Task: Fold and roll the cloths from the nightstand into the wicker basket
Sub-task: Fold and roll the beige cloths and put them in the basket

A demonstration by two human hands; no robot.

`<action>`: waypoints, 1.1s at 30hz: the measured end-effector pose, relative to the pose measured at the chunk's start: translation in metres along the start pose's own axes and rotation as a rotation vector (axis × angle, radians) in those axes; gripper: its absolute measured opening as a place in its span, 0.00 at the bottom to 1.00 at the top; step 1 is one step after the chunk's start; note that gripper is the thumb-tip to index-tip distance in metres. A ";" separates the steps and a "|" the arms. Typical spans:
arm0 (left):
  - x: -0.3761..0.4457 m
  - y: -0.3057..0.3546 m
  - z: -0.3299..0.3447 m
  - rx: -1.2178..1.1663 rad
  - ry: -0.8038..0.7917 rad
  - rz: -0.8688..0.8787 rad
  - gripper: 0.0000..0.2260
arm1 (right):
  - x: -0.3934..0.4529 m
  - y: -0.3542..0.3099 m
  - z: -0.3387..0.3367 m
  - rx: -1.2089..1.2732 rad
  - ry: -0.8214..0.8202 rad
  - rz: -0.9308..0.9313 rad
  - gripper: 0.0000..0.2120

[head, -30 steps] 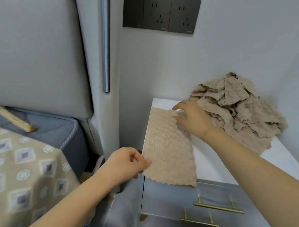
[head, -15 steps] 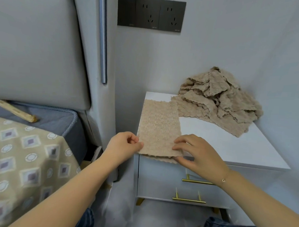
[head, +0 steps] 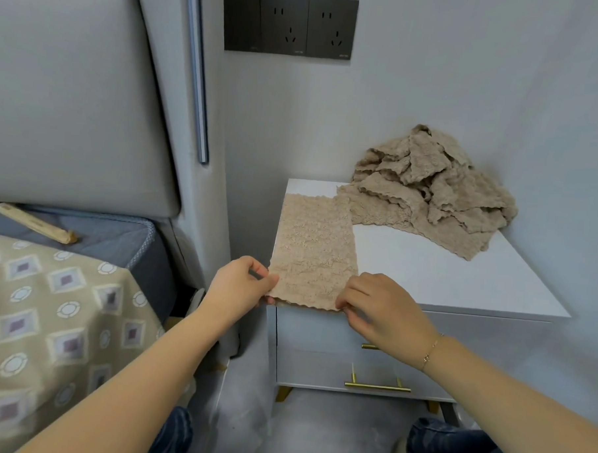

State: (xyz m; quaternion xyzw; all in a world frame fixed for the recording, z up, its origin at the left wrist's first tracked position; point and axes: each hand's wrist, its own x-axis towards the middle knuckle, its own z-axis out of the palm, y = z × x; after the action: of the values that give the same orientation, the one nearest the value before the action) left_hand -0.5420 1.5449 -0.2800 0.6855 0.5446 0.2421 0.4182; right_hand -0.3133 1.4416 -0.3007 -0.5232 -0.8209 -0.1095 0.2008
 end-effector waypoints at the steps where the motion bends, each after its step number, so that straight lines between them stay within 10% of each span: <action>1: -0.002 -0.001 0.001 0.026 0.005 0.024 0.08 | -0.001 0.001 0.000 0.007 0.001 0.009 0.06; 7: -0.011 -0.004 0.001 0.287 0.157 0.194 0.12 | -0.003 0.001 -0.007 0.009 0.005 0.011 0.06; 10: -0.017 0.001 -0.003 0.506 0.300 0.612 0.09 | -0.007 0.004 -0.009 -0.038 -0.062 -0.001 0.22; 14: -0.008 -0.015 -0.002 0.706 0.108 1.105 0.10 | -0.010 0.013 -0.001 -0.103 -0.086 -0.048 0.34; 22: 0.003 -0.042 0.008 0.972 0.035 1.026 0.39 | -0.009 0.020 0.009 -0.070 0.086 -0.105 0.19; 33: 0.011 -0.033 0.009 0.303 0.046 0.864 0.13 | -0.002 0.018 0.002 0.406 0.167 0.246 0.09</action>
State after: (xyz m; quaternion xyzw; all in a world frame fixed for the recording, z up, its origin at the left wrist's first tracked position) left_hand -0.5499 1.5548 -0.3135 0.8977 0.2472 0.3271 0.1614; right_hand -0.2972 1.4485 -0.3043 -0.5571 -0.7368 0.0402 0.3810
